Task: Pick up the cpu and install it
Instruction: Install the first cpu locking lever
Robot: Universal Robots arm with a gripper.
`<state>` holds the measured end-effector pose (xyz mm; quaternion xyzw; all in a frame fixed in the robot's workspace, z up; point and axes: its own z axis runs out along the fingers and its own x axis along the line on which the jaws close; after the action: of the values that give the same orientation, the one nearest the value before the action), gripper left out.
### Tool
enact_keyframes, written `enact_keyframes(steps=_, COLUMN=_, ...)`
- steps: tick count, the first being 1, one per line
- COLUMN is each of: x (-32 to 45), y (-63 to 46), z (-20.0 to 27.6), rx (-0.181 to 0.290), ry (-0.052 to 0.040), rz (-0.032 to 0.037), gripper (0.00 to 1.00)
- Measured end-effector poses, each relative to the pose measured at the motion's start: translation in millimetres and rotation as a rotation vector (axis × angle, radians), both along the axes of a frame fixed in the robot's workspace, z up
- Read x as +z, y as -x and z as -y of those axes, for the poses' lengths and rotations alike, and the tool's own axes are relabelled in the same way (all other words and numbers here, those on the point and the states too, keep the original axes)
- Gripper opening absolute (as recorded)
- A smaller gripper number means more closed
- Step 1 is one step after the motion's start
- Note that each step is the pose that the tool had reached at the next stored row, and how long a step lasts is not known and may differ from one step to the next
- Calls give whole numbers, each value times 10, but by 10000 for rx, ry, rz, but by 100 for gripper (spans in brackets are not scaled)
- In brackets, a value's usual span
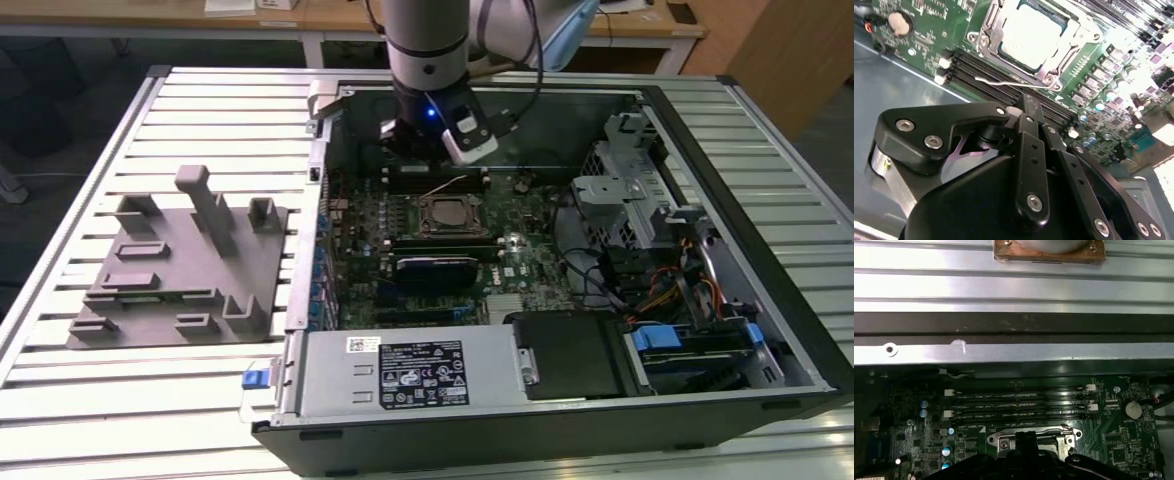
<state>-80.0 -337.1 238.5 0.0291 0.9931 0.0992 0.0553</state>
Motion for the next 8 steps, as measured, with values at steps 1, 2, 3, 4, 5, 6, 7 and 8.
enact_keyframes(steps=1, x=-10, y=0, z=0, rx=-106, ry=0, rz=15, gripper=11)
enact_keyframes(steps=2, x=-20, y=0, z=0, rx=-204, ry=1, rz=27, gripper=11)
enact_keyframes(steps=3, x=-31, y=0, z=0, rx=-303, ry=2, rz=42, gripper=11)
enact_keyframes(steps=4, x=-41, y=0, z=0, rx=-404, ry=1, rz=61, gripper=11)
enact_keyframes(steps=5, x=-49, y=0, z=0, rx=-492, ry=1, rz=83, gripper=11)
enact_keyframes(steps=6, x=-56, y=0, z=0, rx=-571, ry=1, rz=109, gripper=11)
enact_keyframes(steps=7, x=-62, y=0, z=0, rx=-646, ry=0, rz=139, gripper=11)
enact_keyframes(steps=8, x=-68, y=0, z=0, rx=-717, ry=0, rz=172, gripper=11)
